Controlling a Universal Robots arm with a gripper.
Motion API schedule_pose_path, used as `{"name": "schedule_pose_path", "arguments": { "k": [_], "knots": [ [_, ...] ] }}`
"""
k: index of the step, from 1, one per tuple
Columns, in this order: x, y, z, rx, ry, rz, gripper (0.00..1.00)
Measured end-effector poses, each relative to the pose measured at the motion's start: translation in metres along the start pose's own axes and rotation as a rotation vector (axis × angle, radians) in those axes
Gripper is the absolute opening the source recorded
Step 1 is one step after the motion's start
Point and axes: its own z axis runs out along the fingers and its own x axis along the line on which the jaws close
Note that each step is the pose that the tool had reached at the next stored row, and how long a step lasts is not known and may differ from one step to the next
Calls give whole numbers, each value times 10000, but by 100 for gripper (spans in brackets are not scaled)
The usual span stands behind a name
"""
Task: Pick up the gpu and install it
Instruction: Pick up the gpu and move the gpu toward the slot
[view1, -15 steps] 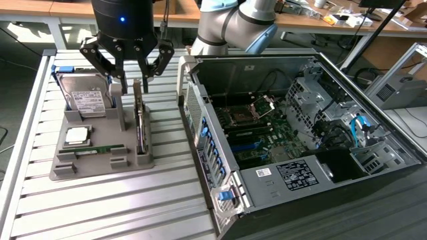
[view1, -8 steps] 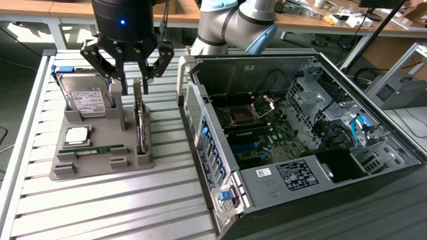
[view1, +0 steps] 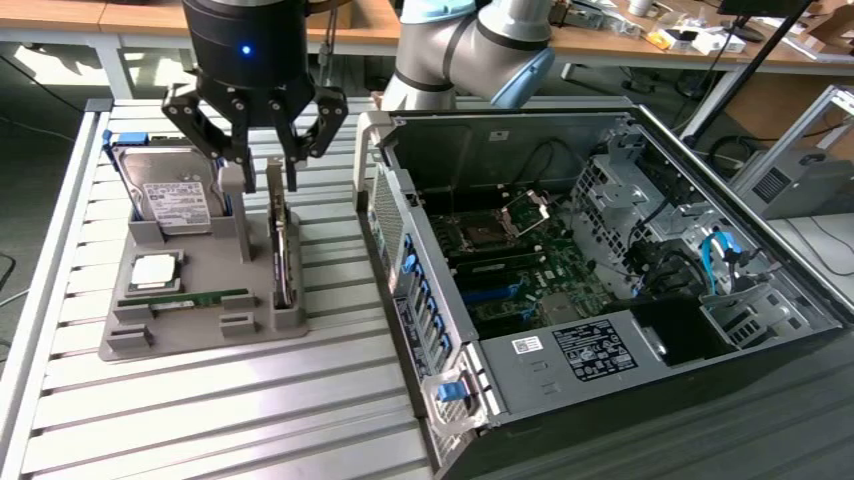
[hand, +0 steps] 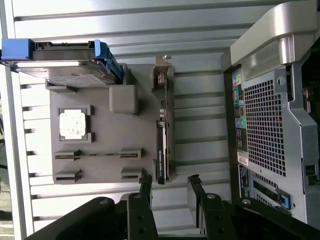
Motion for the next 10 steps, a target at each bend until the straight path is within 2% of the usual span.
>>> {"name": "schedule_pose_path", "arguments": {
  "k": [10],
  "knots": [
    [1, -2, 54, 0, 0, 0, 42]
  ]
}}
